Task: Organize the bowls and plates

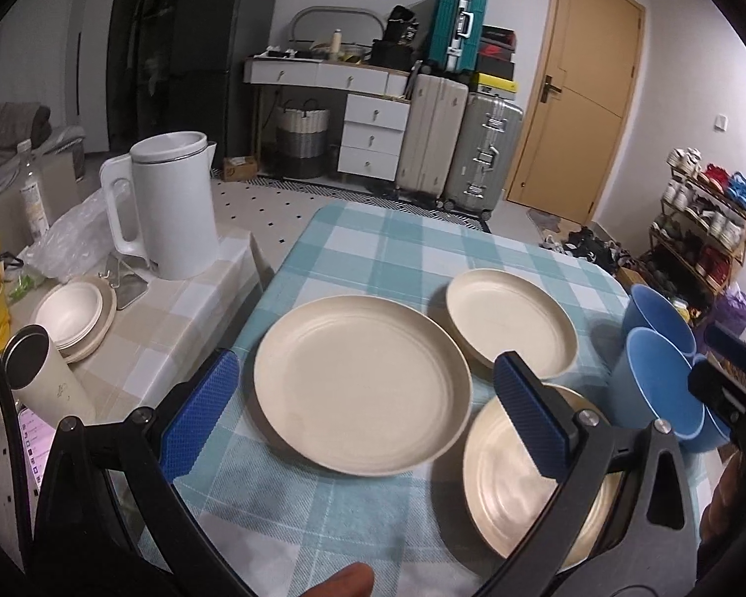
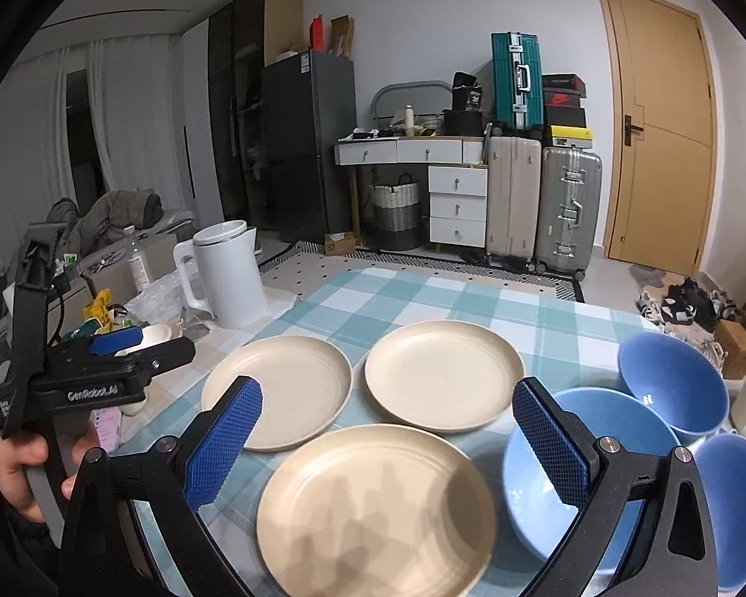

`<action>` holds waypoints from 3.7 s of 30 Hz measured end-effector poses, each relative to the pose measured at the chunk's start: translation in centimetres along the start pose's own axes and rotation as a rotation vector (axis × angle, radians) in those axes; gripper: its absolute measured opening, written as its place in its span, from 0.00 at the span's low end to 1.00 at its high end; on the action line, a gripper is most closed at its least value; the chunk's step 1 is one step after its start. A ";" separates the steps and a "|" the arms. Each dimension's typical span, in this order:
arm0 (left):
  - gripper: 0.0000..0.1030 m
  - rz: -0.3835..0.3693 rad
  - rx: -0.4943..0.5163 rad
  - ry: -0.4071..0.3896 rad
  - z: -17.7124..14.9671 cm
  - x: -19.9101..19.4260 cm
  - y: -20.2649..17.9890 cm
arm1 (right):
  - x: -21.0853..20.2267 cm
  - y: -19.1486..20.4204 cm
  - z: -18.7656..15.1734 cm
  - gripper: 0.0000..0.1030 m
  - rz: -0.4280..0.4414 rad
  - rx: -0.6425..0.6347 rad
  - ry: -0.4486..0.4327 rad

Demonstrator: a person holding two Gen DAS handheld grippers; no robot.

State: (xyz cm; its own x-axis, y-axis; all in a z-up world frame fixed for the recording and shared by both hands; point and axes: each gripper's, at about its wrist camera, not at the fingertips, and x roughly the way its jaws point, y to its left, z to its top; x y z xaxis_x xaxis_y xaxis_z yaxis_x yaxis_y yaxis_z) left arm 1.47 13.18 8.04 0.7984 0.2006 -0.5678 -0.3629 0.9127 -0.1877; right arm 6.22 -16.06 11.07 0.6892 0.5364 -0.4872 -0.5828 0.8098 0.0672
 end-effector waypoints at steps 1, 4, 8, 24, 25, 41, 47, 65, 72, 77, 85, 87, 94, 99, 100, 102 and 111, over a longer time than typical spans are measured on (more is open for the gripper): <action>0.99 0.006 -0.007 0.004 0.2 0.5 0.3 | 0.4 -0.1 0.2 1.00 0.005 0.002 0.005; 0.99 0.022 -0.021 0.022 0.6 2.1 1.1 | 1.7 0.2 0.6 1.00 0.023 0.011 0.024; 0.99 0.041 -0.032 0.040 0.3 4.0 2.3 | 4.0 0.8 1.1 1.00 0.027 0.002 0.051; 0.99 0.104 -0.082 0.167 -2.0 11.0 6.8 | 12.8 2.2 0.7 1.00 0.078 0.009 0.187; 0.99 0.099 -0.086 0.180 -2.3 11.5 7.1 | 13.3 2.3 0.5 1.00 0.077 0.003 0.197; 0.99 0.088 -0.147 0.269 -4.4 14.8 9.0 | 20.2 3.5 -1.7 0.94 0.122 0.019 0.360; 0.88 0.056 -0.152 0.300 -4.7 15.3 9.2 | 22.4 4.0 -2.3 0.84 0.153 0.034 0.407; 0.64 0.038 -0.140 0.286 -4.9 15.3 9.0 | 25.7 3.9 -3.4 0.38 0.120 0.043 0.465; 0.31 0.038 -0.165 0.281 -4.9 15.1 9.6 | 25.6 3.8 -3.4 0.31 0.093 0.029 0.454; 0.14 0.021 -0.170 0.281 -5.0 15.3 9.5 | 25.4 3.8 -3.6 0.23 0.071 0.013 0.443; 0.13 0.039 -0.149 0.282 -4.9 15.1 9.1 | 24.8 4.2 -3.7 0.16 0.045 -0.021 0.420; 0.13 0.041 -0.140 0.276 -4.7 14.9 8.9 | 24.6 4.3 -3.7 0.16 0.038 -0.030 0.415; 0.13 0.032 -0.119 0.258 -4.2 13.8 8.1 | 23.5 4.0 -3.3 0.16 0.027 -0.015 0.400; 0.13 0.023 -0.105 0.250 -3.9 13.0 7.6 | 22.5 3.9 -3.0 0.16 0.019 -0.008 0.385; 0.13 0.021 -0.102 0.250 -3.8 12.8 7.5 | 22.3 3.8 -3.0 0.16 0.016 -0.006 0.383; 0.13 0.015 -0.098 0.249 -3.7 12.6 7.2 | 21.9 3.8 -2.8 0.16 0.011 -0.005 0.377; 0.13 -0.010 -0.065 0.239 -3.2 11.3 5.6 | 19.7 3.1 -2.3 0.16 -0.010 0.014 0.351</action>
State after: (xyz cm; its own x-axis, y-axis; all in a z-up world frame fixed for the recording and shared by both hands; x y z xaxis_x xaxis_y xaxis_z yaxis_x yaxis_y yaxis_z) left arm 6.90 19.45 -2.03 0.6682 0.0949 -0.7379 -0.3920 0.8879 -0.2408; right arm 16.95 -3.52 -0.30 0.5033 0.4160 -0.7574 -0.5689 0.8192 0.0719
